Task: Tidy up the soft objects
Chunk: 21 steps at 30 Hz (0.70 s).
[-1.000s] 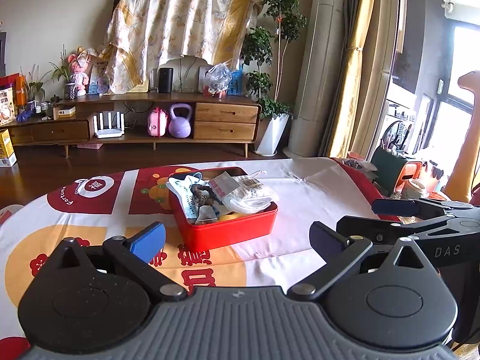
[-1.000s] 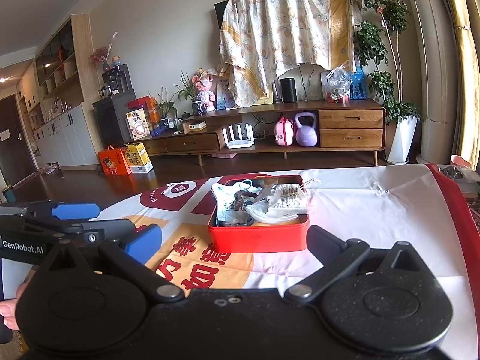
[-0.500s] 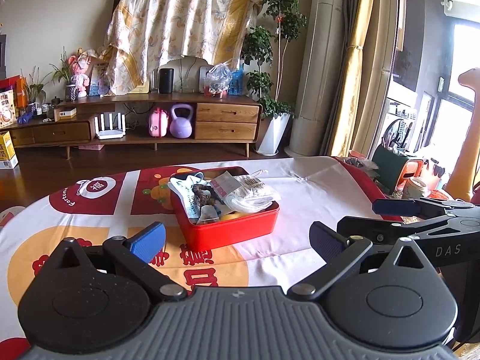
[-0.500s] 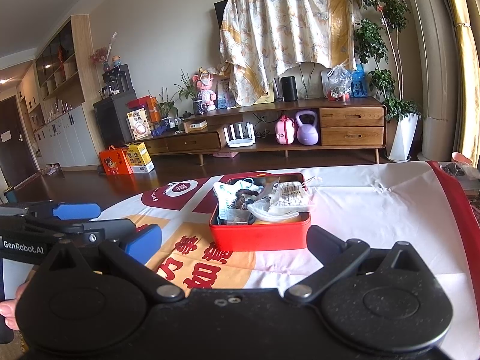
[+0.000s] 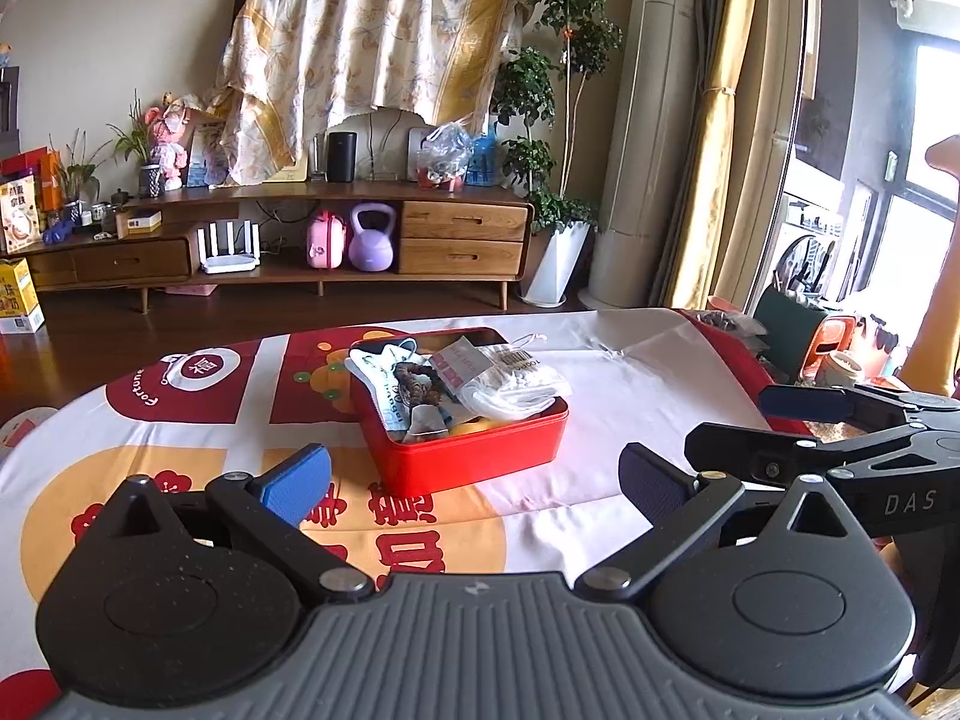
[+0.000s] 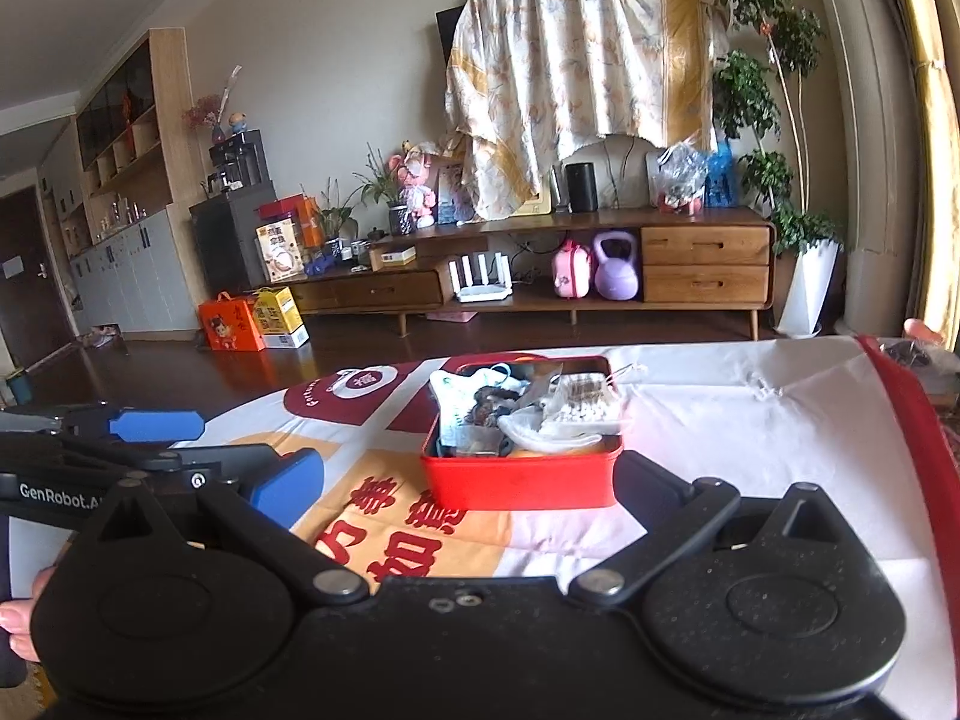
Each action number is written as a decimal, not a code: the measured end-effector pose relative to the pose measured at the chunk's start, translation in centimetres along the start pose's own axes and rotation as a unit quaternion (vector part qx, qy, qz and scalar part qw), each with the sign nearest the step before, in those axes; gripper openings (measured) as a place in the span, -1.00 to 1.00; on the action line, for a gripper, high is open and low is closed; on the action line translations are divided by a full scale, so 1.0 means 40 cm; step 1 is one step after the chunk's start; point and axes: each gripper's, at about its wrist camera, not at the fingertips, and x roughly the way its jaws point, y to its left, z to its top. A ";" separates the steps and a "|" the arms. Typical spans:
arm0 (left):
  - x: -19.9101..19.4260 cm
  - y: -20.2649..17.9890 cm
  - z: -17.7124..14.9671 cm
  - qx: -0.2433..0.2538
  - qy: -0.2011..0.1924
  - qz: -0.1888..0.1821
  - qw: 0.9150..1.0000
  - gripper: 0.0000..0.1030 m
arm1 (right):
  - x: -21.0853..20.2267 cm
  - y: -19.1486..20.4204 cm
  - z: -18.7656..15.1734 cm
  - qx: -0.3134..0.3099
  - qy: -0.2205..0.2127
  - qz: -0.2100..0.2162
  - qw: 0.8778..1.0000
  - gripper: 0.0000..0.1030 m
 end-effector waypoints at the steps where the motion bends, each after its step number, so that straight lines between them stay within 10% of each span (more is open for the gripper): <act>1: -0.001 0.000 0.000 -0.001 -0.001 0.000 1.000 1.00 | 0.002 -0.001 0.000 0.003 0.003 0.004 1.000 1.00; 21: -0.038 0.003 -0.007 0.005 -0.017 0.004 1.000 1.00 | -0.005 -0.010 0.005 0.012 0.003 -0.004 1.000 1.00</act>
